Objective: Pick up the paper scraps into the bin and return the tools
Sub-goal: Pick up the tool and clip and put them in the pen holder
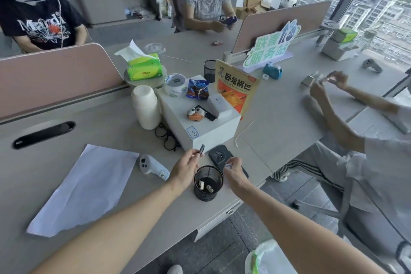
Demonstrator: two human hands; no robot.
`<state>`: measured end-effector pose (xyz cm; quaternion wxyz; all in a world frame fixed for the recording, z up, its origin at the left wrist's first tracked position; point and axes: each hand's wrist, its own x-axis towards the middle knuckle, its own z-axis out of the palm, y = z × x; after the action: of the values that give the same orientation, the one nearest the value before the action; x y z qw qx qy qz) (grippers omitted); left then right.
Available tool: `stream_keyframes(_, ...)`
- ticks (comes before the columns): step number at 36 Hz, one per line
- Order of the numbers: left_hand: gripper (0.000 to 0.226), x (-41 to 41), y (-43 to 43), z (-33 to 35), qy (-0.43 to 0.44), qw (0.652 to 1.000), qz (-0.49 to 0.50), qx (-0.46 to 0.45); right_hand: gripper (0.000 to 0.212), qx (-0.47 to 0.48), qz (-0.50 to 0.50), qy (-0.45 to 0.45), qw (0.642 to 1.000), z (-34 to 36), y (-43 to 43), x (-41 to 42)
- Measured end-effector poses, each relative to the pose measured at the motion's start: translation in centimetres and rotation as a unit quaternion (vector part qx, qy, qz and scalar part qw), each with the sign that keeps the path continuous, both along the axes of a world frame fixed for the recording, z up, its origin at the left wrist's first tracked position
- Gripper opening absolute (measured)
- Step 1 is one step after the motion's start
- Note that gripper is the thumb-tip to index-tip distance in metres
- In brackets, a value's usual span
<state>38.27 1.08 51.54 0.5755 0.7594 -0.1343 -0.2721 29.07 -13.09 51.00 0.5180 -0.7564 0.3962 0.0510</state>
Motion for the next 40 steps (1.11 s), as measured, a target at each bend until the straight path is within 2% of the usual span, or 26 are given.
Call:
stream_keyframes(4,0.008,0.1,-0.2,0.1,-0.003,1.0,-0.008,-0.03,0.024,0.027,0.035,0.001,0.999,1.1,-0.3,0.1)
stream_keyframes(7,0.002,0.2,-0.4,-0.2,-0.035,0.999,-0.038,-0.007,0.028,-0.01,0.05,-0.005,0.999,1.8,-0.5,-0.3)
stream_keyframes(10,0.008,0.2,-0.3,-0.8,-0.081,0.994,-0.049,0.058,0.035,-0.063,0.079,-0.022,0.995,2.0,-0.9,-0.8)
stream_keyframes(12,0.016,0.1,0.0,-1.4,-0.154,0.979,-0.044,0.124,0.039,-0.087,0.11,-0.024,0.99,1.8,-1.0,-1.1)
stream_keyframes(14,0.015,-0.1,0.3,-1.8,-0.193,0.966,-0.044,0.166,0.038,-0.123,0.141,-0.025,0.982,1.7,-0.9,-1.4)
stream_keyframes(19,0.017,-0.4,1.1,-3.0,-0.183,0.959,-0.039,0.213,0.038,-0.185,0.158,-0.051,0.969,1.3,-0.3,-1.7)
stream_keyframes(25,0.017,-0.7,1.8,-3.2,-0.209,0.948,-0.05,0.235,0.037,-0.166,0.122,-0.064,0.976,0.9,0.7,-1.3)
stream_keyframes(30,0.018,-0.9,2.5,-3.1,-0.209,0.951,-0.011,0.227,0.037,-0.155,0.137,-0.031,0.978,-0.1,1.5,-0.7)
stream_keyframes(35,0.007,-1.3,3.7,-3.3,-0.213,0.951,0.035,0.223,0.037,-0.242,0.164,0.007,0.956,-1.5,1.8,-0.2)
stream_keyframes(40,0.004,-1.5,4.8,-3.4,-0.191,0.956,0.048,0.218,0.031,-0.233,0.143,0.037,0.961,-1.9,1.5,-0.3)
